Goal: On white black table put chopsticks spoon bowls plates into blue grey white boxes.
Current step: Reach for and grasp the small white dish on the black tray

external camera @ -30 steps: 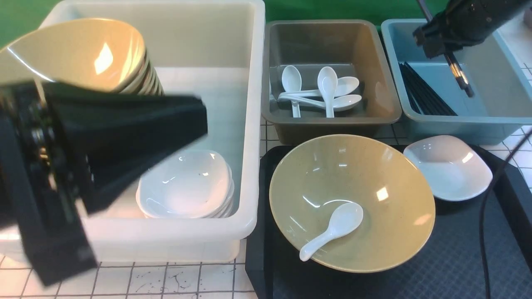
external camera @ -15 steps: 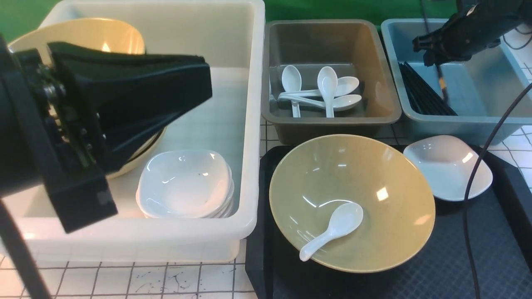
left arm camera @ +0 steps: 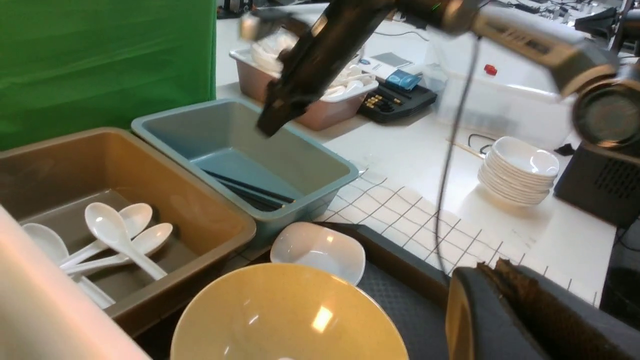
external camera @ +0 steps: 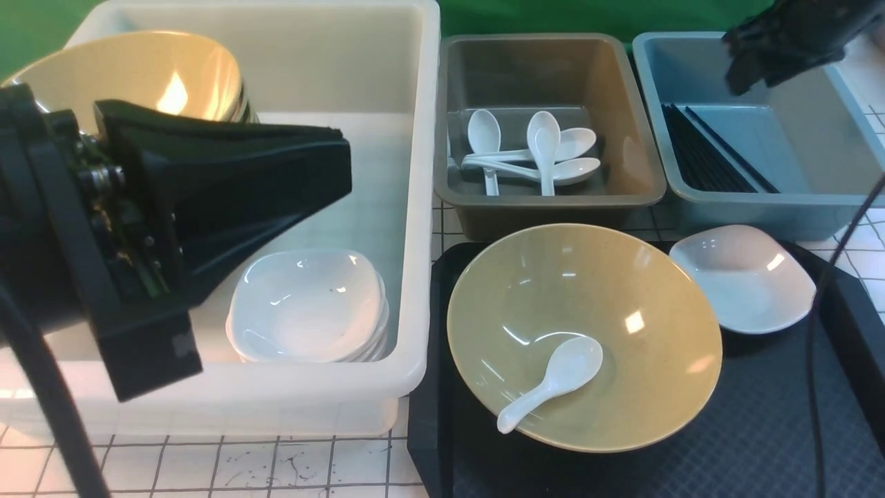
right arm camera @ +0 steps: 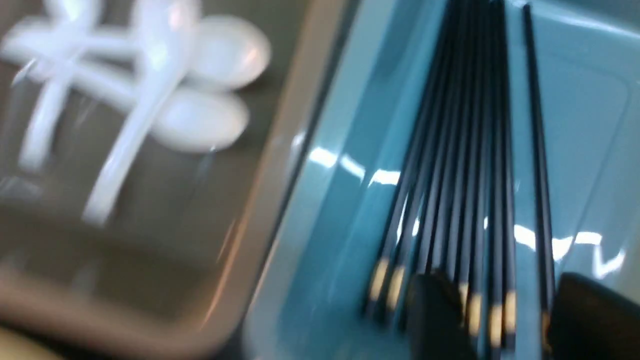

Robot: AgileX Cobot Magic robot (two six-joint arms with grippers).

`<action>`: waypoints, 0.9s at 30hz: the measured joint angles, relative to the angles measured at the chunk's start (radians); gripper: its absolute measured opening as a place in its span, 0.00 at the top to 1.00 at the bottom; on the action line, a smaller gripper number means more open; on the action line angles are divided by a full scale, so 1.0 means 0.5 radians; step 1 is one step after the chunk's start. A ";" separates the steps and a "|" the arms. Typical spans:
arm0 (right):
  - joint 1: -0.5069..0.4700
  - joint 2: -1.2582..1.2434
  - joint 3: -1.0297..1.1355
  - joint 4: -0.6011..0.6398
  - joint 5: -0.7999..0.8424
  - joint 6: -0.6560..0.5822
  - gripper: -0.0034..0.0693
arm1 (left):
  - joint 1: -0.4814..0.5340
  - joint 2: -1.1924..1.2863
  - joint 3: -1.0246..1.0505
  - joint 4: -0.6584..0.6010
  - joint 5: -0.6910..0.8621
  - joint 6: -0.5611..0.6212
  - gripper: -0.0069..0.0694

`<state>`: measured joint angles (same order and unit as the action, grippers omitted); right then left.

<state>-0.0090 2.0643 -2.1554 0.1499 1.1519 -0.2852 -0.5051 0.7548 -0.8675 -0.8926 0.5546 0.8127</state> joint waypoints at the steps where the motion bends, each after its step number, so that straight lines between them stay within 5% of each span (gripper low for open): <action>1: 0.017 -0.047 0.002 -0.005 0.036 -0.012 0.65 | 0.000 0.000 0.000 0.024 0.006 -0.019 0.91; 6: 0.132 -0.245 0.040 -0.001 0.036 -0.006 0.83 | 0.000 0.000 0.000 0.085 0.019 -0.053 0.91; 13: 0.386 -0.723 0.580 -0.215 0.036 -0.297 0.84 | 0.000 0.000 0.000 0.094 0.090 -0.101 0.91; 21: 0.394 -1.207 1.762 -0.369 -0.075 -0.610 0.69 | 0.000 0.000 0.000 0.098 0.173 -0.101 0.91; 27: 0.392 -1.241 2.319 -0.361 -0.682 -0.913 0.48 | 0.000 0.000 0.000 0.092 0.166 -0.146 0.91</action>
<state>0.1869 1.4435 -0.9957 -0.0305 0.8107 -0.7418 -0.5051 0.7548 -0.8675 -0.8465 0.6377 0.7400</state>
